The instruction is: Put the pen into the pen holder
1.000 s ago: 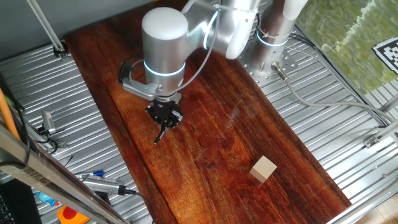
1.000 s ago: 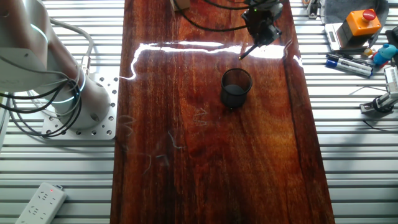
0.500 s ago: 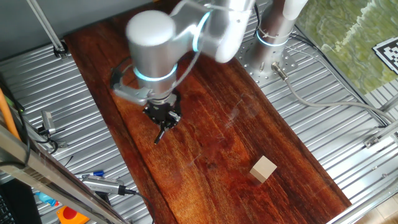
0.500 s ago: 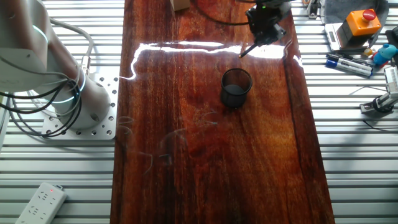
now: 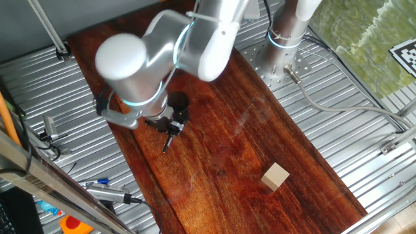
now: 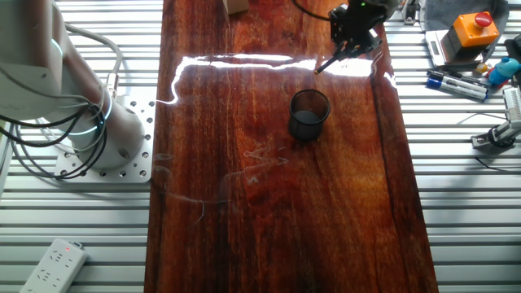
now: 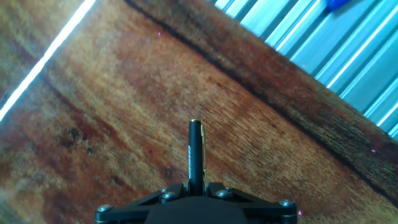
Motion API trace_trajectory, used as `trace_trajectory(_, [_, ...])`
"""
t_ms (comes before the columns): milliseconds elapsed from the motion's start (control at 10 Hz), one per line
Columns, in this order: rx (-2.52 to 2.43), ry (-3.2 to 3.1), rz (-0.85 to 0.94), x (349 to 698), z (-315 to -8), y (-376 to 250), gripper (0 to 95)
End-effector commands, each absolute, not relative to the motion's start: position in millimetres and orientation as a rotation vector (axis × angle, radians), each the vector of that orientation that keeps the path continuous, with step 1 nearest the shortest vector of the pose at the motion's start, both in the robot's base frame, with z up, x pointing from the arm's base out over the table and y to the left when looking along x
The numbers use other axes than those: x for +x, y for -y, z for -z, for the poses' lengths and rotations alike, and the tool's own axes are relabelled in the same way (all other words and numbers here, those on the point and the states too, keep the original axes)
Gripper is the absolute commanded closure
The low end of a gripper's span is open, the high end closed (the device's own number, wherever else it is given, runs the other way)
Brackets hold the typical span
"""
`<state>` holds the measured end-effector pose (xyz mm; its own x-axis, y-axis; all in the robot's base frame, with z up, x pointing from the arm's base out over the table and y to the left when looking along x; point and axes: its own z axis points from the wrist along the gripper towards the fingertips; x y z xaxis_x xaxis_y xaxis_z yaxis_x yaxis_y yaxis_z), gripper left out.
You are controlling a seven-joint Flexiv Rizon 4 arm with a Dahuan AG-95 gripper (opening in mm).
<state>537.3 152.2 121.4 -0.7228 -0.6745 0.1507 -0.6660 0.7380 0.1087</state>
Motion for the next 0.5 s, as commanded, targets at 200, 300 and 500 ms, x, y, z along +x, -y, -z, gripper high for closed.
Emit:
trace_trajectory(200, [1.074,2.745,0.054,535.7,-122.4,-151.4,95.0])
trace_trajectory(300, [1.076,2.743,0.055,535.7,-122.4,-151.4,95.0])
trace_trajectory(500, [1.080,2.736,0.050,535.9,-122.2,-151.5,95.0])
